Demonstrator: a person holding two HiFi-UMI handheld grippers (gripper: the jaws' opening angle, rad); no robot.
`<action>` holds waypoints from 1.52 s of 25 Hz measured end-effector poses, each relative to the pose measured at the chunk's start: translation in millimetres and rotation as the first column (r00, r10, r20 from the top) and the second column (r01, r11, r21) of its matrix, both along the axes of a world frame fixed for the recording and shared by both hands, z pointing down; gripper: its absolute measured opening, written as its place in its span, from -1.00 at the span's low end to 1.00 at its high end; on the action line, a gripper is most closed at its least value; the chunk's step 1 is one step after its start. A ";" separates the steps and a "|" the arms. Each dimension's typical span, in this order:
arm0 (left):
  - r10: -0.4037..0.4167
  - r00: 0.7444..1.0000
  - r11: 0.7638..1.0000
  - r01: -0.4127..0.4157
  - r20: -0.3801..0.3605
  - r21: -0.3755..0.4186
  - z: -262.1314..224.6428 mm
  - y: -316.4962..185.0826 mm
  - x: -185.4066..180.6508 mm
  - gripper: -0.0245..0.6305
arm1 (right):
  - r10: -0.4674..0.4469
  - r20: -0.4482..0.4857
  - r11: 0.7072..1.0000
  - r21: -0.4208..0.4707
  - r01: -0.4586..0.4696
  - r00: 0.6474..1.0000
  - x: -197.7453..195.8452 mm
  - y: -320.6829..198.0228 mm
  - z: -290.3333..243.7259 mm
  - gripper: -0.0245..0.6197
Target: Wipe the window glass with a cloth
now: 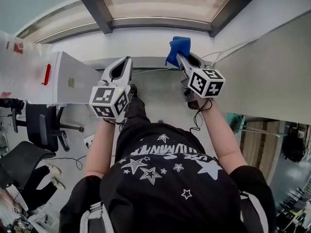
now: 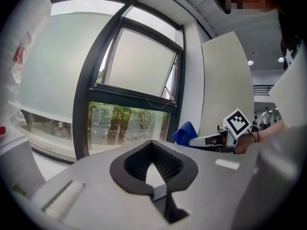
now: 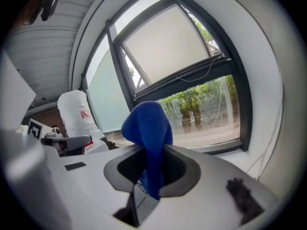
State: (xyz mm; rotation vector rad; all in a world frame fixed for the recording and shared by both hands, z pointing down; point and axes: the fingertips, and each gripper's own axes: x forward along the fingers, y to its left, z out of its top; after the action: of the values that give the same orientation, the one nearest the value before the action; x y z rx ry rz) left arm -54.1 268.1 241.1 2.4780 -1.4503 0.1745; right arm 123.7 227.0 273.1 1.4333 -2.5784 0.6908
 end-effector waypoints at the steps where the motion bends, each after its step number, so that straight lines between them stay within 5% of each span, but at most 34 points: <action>1: 0.004 1.000 1.000 -0.004 0.000 0.003 -0.2 -11.1 -4.0 -0.90 | -0.003 -0.003 1.000 0.002 0.003 1.000 -6.5 -10.4 -1.2 -0.69; 20: 0.023 0.999 1.000 -0.023 -0.034 -0.009 1.2 -231.4 -119.0 -0.90 | 0.030 -0.033 0.998 -0.060 -0.032 0.999 -130.9 -229.2 11.0 -0.69; 38: -0.102 0.994 0.995 0.101 -0.042 -0.014 21.7 -340.9 -240.9 -0.90 | -0.108 -0.106 0.994 -0.021 0.106 0.989 -298.0 -381.6 27.0 -0.69</action>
State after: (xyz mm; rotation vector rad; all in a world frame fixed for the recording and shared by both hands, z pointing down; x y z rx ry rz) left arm -295.1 -72.8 262.8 2.3767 -1.5486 0.1093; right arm -174.4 -154.5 300.1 1.2794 -2.5407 0.6006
